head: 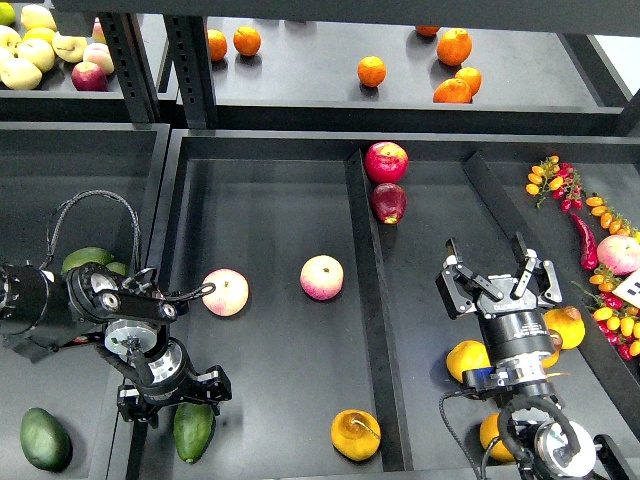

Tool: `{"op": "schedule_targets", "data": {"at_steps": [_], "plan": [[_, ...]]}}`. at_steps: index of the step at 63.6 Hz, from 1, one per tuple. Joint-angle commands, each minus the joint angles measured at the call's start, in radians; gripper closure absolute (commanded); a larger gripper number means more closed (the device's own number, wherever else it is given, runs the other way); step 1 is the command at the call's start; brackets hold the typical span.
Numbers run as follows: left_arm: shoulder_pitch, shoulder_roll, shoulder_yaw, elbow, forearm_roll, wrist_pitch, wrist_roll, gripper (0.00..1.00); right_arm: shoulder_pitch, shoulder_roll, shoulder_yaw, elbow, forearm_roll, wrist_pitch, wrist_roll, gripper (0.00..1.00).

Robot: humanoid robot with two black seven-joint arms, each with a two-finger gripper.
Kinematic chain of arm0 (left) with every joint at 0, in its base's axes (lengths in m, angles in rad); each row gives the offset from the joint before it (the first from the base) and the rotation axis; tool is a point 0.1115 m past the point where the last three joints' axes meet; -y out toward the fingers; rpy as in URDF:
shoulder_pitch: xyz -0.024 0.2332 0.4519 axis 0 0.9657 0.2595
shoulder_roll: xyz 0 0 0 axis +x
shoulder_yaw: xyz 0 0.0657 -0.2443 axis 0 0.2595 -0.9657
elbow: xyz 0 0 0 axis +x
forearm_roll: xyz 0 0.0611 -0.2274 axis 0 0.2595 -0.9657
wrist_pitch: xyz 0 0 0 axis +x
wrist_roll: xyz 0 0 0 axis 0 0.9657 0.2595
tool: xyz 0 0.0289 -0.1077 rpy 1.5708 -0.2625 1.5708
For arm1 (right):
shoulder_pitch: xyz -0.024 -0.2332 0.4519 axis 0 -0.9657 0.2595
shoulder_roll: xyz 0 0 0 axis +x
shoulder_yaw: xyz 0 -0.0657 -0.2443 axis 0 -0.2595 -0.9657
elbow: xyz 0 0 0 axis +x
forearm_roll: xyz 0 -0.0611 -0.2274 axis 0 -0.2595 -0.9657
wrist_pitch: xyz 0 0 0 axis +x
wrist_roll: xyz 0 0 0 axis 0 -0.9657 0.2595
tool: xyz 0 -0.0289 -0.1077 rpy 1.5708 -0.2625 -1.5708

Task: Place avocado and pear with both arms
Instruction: 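Lower the left gripper onto the green avocado and close it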

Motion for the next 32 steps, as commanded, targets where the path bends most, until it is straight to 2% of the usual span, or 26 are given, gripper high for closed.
{"op": "schedule_targets", "data": {"at_steps": [1, 32], "plan": [[0.012, -0.005, -0.002, 0.016, 0.008, -0.002, 0.0, 0.01, 0.0, 0.0, 0.0, 0.0, 0.0, 0.0, 0.0, 0.0], [0.04, -0.013, -0.017, 0.031, 0.008, -0.009, 0.0, 0.05, 0.0, 0.0, 0.001, 0.0, -0.001, 0.0, 0.0, 0.0]]}}
